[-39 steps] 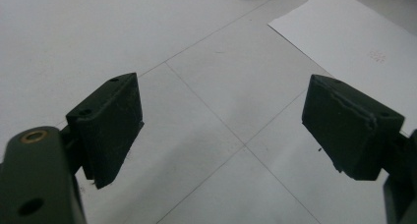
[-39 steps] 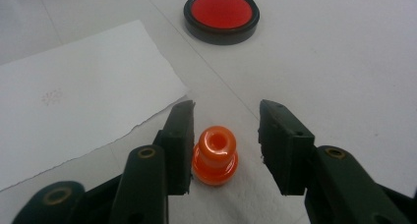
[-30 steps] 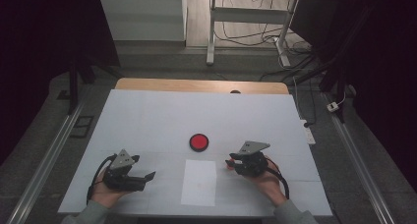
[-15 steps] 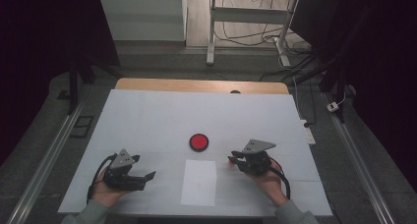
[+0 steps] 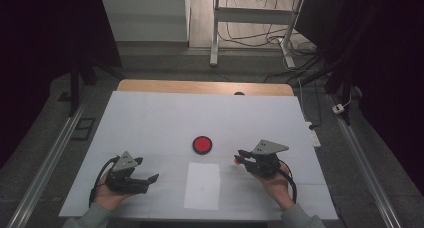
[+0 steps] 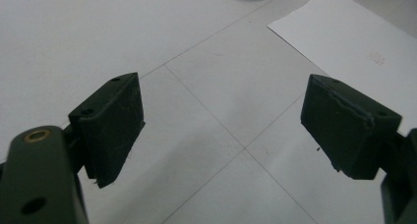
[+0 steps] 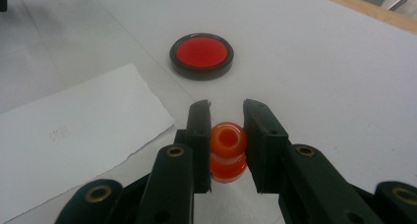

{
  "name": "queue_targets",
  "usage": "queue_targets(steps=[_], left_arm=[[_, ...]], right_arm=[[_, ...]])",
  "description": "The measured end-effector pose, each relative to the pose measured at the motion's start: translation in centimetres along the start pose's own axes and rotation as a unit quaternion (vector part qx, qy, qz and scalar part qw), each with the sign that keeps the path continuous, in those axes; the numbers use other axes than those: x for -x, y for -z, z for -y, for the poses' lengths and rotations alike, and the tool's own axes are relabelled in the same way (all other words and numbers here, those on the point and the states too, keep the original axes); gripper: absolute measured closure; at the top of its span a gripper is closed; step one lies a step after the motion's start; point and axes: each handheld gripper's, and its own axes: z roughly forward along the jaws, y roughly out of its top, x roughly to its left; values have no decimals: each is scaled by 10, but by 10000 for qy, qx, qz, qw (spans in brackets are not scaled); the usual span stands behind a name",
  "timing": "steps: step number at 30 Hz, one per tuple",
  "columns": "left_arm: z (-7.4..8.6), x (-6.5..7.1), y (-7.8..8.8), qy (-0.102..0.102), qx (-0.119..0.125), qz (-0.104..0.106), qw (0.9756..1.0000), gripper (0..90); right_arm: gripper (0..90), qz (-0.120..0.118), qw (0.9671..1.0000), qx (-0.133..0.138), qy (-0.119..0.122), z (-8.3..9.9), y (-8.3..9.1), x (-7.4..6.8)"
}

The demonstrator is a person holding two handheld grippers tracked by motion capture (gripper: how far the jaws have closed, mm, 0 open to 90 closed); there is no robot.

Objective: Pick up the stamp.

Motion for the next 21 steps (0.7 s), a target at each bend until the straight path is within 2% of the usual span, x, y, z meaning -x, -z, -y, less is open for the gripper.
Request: queue_targets(steps=[7, 10, 21], left_arm=[[0, 0, 0, 17, 16, 7, 10000, 166], [0, 0, 0, 22, 28, 8, 10000, 166], [-1, 1, -1, 3, 31, 34, 10000, 166]], right_arm=[[728, -76, 9994, 281, -186, -4, 6, -1], [728, -128, 9984, 491, -237, -10, 11, -3], [728, -230, 9965, 776, -209, -23, 17, -12]])
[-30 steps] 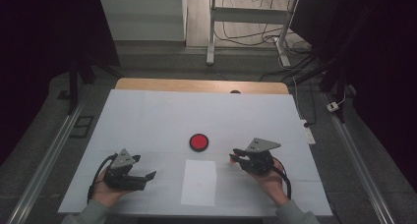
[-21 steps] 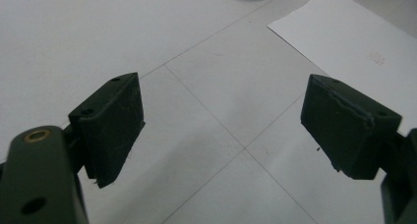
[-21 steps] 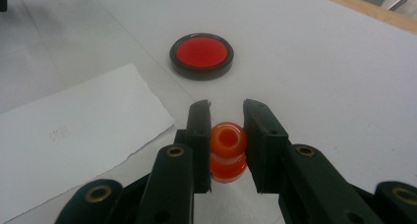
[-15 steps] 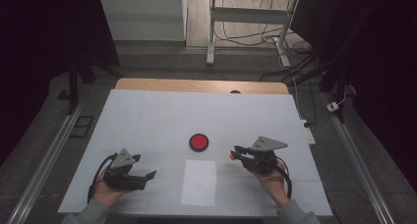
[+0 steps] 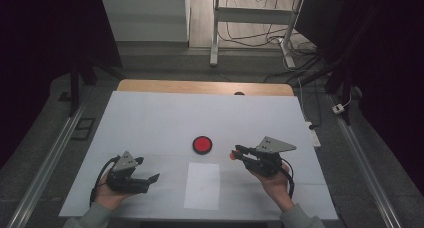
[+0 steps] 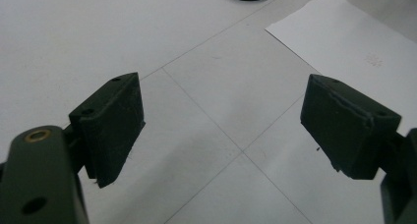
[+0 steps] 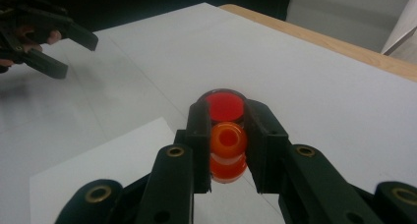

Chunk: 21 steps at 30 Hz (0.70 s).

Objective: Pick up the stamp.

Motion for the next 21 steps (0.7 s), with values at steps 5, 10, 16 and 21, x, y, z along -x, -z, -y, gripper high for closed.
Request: queue_targets(steps=[5, 10, 16, 21], left_arm=[[0, 0, 0, 0, 14, 8, 10000, 166], [-1, 0, 0, 15, 22, -1, 10000, 166], [-1, 0, 0, 14, 29, 3, 10000, 165], [-1, 0, 0, 11, 34, 0, 10000, 165]], right_arm=[[728, -51, 10000, 73, 8, -5, -1, -3], [728, -114, 9999, 115, 39, -9, -3, -6], [727, -172, 9997, 164, 71, -14, -7, -9], [727, -260, 9994, 214, 38, -18, -14, -12]])
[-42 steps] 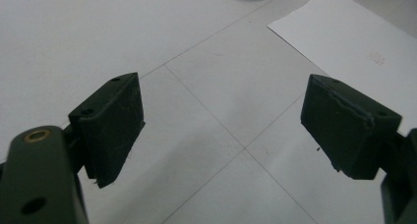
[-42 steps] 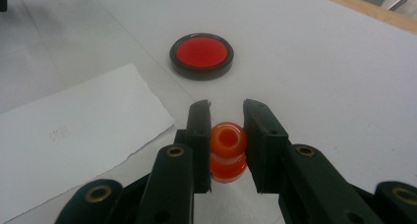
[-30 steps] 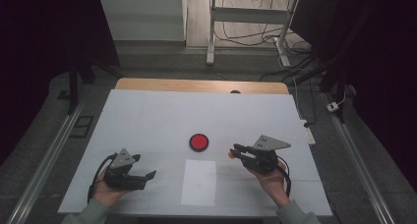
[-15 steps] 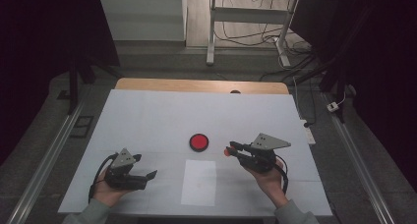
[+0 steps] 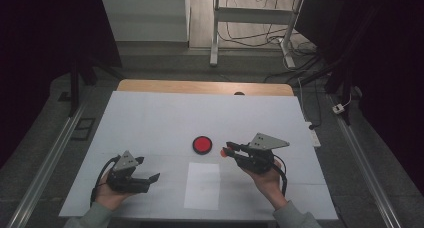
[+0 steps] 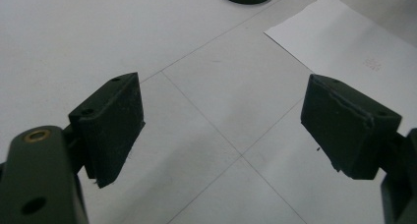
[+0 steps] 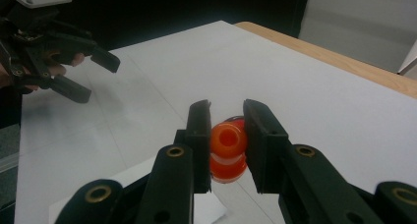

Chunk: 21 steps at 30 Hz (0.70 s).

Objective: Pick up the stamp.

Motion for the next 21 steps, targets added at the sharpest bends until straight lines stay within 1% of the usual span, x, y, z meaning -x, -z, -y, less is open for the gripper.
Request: queue_targets(steps=[11, 14, 16, 19, 20, 21], left_arm=[[0, 0, 0, 4, 15, 15, 10000, 165], [0, -1, 0, 41, 35, 14, 10000, 165], [1, -1, 1, 81, 65, 24, 9999, 164], [0, -2, 1, 137, 128, 36, 9998, 164], [0, -2, 1, 127, 126, 47, 9998, 164], [0, -2, 1, 109, 122, 49, 9999, 164]], right_arm=[[727, -140, 9999, 5, 55, -6, -14, -8], [727, -205, 9998, -8, 55, -8, -18, -10], [727, -314, 9995, 20, -13, -9, -24, -12], [728, -396, 9992, -10, -6, -11, -30, -14], [728, -396, 9992, -10, -6, -11, -30, -14], [728, -425, 9991, -30, 34, -11, -34, -16]])
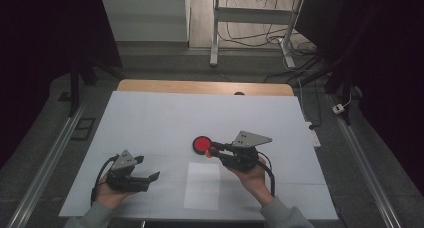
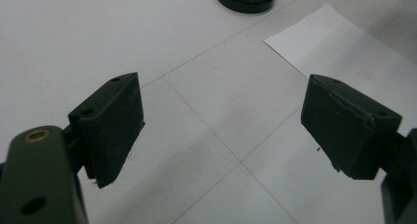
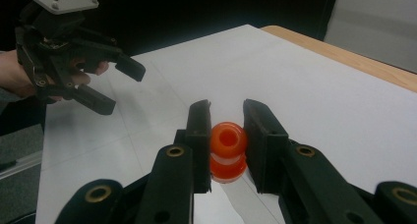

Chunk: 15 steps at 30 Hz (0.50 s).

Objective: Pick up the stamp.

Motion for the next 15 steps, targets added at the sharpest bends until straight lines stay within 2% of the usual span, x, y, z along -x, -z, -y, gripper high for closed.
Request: queue_targets(steps=[7, 15], left_arm=[[-1, 0, -1, -23, 0, 51, 10000, 164], [-2, 3, 0, -80, -8, 5, 10000, 164]], right_arm=[[727, -36, 10000, -29, 52, -1, -4, -3], [727, -42, 9999, -49, 89, 0, -4, -4]])
